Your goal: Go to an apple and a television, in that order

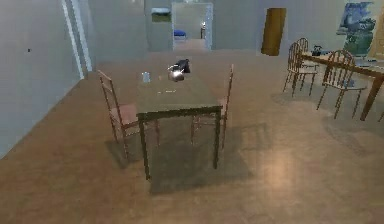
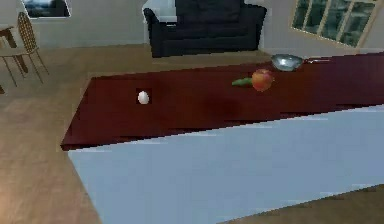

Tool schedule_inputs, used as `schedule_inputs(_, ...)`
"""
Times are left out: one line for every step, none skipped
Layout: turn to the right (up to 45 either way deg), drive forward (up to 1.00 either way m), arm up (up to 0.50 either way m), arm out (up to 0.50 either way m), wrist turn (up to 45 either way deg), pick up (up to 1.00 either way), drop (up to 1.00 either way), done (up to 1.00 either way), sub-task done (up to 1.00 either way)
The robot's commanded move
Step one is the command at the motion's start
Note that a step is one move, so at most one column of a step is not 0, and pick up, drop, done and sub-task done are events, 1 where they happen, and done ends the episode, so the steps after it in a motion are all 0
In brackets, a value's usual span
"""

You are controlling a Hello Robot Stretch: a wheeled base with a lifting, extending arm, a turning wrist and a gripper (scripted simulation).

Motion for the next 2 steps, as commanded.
schedule_inputs(0.0,0.75,0.0,0.0,0.0,0.0,0.0,0.0,0.0)
schedule_inputs(45.0,0.0,0.0,0.0,0.0,0.0,0.0,0.0,0.0)
